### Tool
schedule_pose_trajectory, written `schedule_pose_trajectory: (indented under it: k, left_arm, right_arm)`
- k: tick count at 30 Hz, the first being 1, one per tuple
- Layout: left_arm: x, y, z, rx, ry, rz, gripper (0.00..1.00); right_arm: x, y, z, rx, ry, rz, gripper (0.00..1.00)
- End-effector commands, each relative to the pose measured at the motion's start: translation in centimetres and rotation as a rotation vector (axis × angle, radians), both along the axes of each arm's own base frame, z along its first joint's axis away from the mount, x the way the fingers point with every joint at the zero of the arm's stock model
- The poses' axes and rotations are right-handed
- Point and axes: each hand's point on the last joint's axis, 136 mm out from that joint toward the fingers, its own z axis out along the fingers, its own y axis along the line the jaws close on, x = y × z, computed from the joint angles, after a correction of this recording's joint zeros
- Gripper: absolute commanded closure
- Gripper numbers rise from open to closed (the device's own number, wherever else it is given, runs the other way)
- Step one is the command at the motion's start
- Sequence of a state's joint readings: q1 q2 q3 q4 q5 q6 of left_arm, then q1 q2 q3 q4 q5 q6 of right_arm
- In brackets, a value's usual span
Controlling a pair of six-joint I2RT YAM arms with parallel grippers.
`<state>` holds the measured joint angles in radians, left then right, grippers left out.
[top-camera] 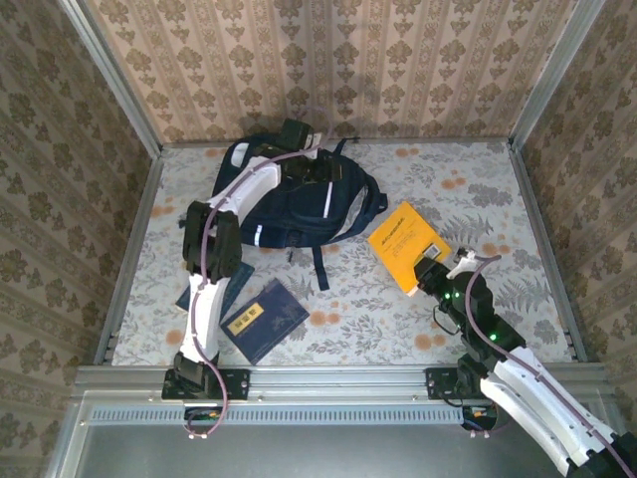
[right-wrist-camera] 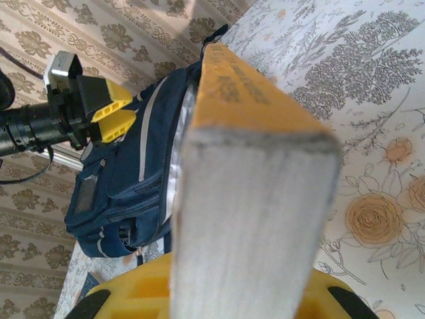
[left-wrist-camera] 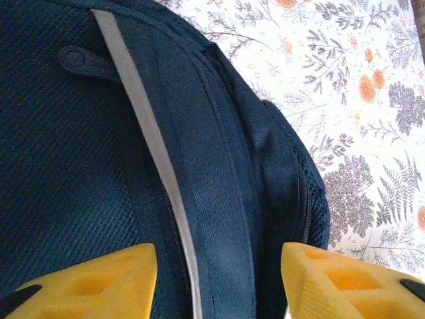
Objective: Pack the student bag
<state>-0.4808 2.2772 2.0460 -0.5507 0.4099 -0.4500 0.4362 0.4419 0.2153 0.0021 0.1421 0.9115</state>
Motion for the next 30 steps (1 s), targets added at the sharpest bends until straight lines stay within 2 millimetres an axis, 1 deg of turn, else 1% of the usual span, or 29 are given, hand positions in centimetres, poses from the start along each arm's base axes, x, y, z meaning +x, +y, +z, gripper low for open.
schedule_pose_trajectory:
  k: [1,5,8,10,12,14,17,19,23,25,26,28,30]
  left_arm:
    - [0.0,-0.5,-0.4,-0.026,0.034,-0.049,0.49]
    - [0.0,-1.5,-1.5,-0.079,0.079,-0.058,0.52]
    - [0.0,-2.2,-1.7,-0.111,0.095,-0.062,0.54]
    - [0.0,-2.2,-2.2,-0.106,0.103,-0.061,0.58]
    - [-0.2,-2.4,-2.6,-0.096,0.109,-0.063,0.59]
    - [-0.2,-2.4,-3.4,-0.083,0.119,-0.065,0.63]
    - [-0.2,-2.3,-4.8,-0.048,0.141,-0.054,0.67]
    - [-0.2,-2.1,-5.6,0.010,0.135,-0.052,0.71]
    - [-0.9,-2.6,-6.6,0.120,0.111,-0.098,0.82]
    - [-1.3,-2.9,-6.5,0.126,0.116,-0.112,0.89]
    - [-1.5,-3.1,-6.1,0.118,0.117,-0.120,0.93]
    - [-2.1,-3.7,-4.8,0.097,0.103,-0.145,0.99]
    - [-3.1,-4.5,-3.2,0.098,0.072,-0.190,1.00]
  right_arm:
    - [0.0,0.1,1.6,0.033,-0.076,0.012,1.00]
    - [-0.1,0.1,1.6,0.034,-0.086,0.011,1.00]
    - [0.0,0.1,1.4,0.034,-0.082,0.011,1.00]
    - [0.0,0.1,1.2,0.047,-0.077,0.009,1.00]
    - [0.1,0.3,1.2,0.054,-0.076,0.014,1.00]
    - [0.1,0.3,1.2,0.057,-0.074,0.013,1.00]
    - [0.0,0.3,1.1,0.059,-0.066,0.014,1.00]
    - [-0.1,0.1,1.3,0.073,-0.062,0.000,1.00]
    - [-0.2,-0.2,2.5,0.034,-0.093,0.004,1.00]
    - [-0.4,-0.4,3.2,-0.012,-0.104,0.010,1.00]
    - [-0.5,-0.5,3.6,-0.049,-0.106,0.013,1.00]
    - [-0.7,-1.0,4.1,-0.109,-0.099,0.007,1.00]
    - [-1.0,-1.6,4.7,-0.168,-0.079,-0.003,1.00]
